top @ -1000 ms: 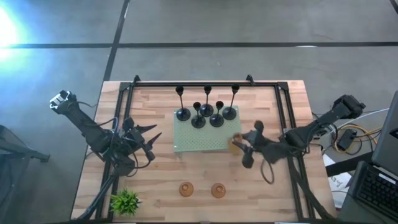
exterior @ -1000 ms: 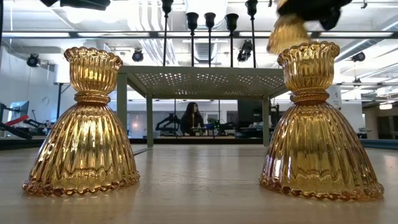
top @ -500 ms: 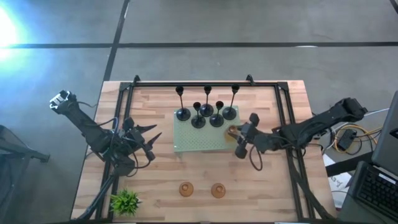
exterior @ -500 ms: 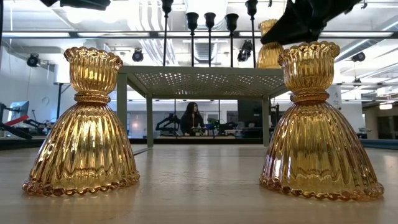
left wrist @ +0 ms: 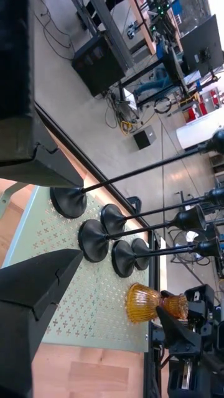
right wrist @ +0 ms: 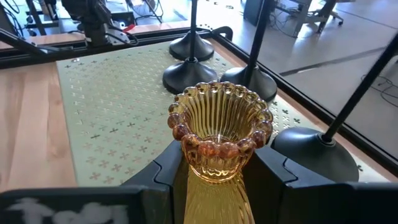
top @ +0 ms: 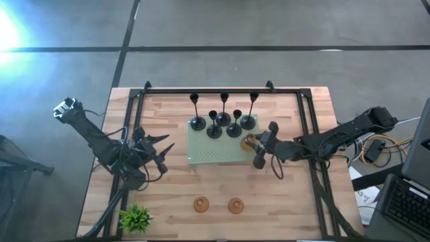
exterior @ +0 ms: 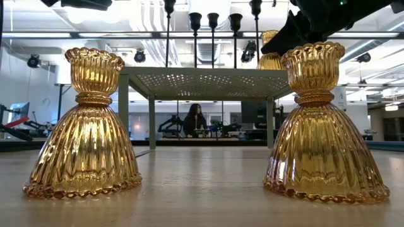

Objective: Pick & Place candle stick holders
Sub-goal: Put the top yellow glass candle holder on the shelf, then put the right yellow glass candle holder on the shelf

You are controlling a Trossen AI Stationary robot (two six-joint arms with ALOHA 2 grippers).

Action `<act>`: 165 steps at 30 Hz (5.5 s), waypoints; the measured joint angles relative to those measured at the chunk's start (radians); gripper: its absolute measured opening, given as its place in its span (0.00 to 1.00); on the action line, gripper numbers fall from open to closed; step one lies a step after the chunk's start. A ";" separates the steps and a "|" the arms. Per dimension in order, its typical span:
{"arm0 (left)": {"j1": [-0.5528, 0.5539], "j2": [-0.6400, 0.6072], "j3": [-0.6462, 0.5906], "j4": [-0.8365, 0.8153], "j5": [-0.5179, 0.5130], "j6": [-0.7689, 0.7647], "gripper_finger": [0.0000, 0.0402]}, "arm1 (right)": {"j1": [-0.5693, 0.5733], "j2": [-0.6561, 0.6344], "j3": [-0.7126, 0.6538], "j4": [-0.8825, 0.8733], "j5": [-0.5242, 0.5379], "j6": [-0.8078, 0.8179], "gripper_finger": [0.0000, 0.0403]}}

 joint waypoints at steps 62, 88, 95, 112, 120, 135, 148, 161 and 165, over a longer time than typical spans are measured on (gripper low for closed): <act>0.000 0.000 0.000 0.000 0.000 0.000 0.44 | 0.339 -0.126 0.394 -0.665 -0.033 0.152 0.56; -0.001 0.000 0.000 0.000 0.000 0.000 0.44 | 0.605 0.572 0.340 -0.247 0.063 0.808 0.48; -0.001 0.000 0.000 0.000 0.000 0.000 0.44 | 0.589 0.698 0.393 -0.200 0.057 0.813 0.49; -0.001 0.000 0.000 0.000 0.000 0.000 0.44 | 0.487 0.773 0.468 -0.156 -0.015 0.701 0.49; 0.000 0.000 0.000 0.000 0.000 0.000 0.44 | 0.454 0.829 0.474 -0.058 -0.030 0.669 0.49; 0.000 0.000 0.000 0.000 0.000 0.000 0.44 | 0.449 0.830 0.472 -0.041 0.109 0.592 0.26; -0.001 0.000 0.000 0.000 0.000 0.000 0.44 | 0.396 0.666 0.472 -0.078 0.120 0.544 0.26; -0.001 0.000 0.000 0.000 0.000 0.000 0.44 | 0.258 0.345 0.473 -0.097 -0.055 0.239 0.26; -0.001 0.000 0.000 0.000 0.000 0.000 0.44 | 0.223 0.368 0.473 -0.044 0.034 0.242 0.26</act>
